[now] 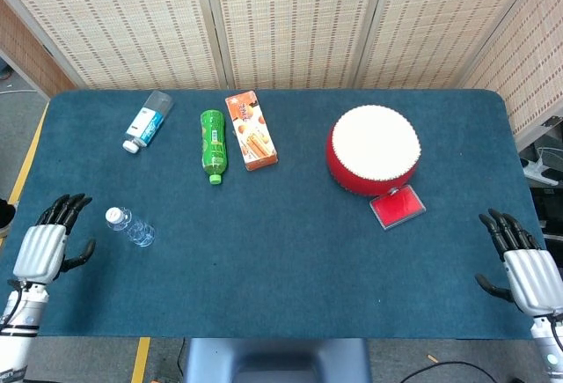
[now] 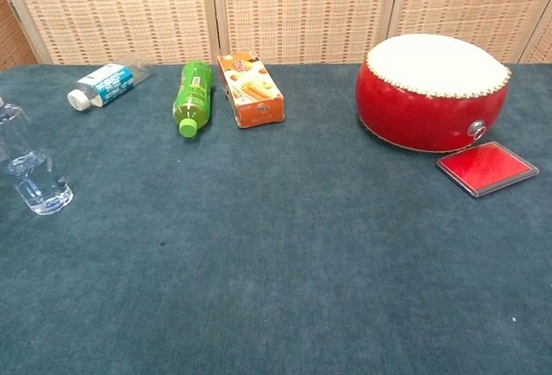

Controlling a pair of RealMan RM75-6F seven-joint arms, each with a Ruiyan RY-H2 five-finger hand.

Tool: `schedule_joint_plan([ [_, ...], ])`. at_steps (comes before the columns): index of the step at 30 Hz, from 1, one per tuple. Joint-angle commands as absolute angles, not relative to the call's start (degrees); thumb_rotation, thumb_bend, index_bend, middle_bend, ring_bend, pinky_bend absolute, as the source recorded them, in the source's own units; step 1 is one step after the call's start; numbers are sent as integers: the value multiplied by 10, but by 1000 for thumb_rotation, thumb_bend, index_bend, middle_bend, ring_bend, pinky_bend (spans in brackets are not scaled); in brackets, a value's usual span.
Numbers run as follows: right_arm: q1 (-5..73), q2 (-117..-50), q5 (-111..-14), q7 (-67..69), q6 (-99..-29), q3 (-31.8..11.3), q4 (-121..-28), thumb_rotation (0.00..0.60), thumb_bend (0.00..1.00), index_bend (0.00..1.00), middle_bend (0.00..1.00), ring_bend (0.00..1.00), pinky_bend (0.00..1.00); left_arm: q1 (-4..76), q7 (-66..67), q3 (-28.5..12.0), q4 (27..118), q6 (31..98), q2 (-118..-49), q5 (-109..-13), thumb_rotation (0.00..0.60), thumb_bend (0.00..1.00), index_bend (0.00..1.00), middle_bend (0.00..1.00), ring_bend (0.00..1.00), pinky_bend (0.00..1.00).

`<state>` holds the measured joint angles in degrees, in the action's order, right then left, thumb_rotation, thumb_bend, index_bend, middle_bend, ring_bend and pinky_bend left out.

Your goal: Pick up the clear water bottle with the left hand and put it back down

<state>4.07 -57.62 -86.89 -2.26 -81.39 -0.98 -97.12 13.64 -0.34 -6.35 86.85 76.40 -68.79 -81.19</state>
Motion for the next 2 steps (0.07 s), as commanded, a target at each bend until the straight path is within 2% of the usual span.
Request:
schedule_joint_plan([
  [1, 41, -578, -866, -28, -812, -10, -973, 600, 130, 0, 0, 0, 193, 113, 51, -31, 850, 770, -685, -817, 600, 374, 137, 90, 52, 160],
  [2, 41, -578, -865, -30, -811, -10, -973, 600, 130, 0, 0, 0, 193, 109, 63, -26, 848, 771, -688, -814, 600, 375, 137, 90, 52, 159],
])
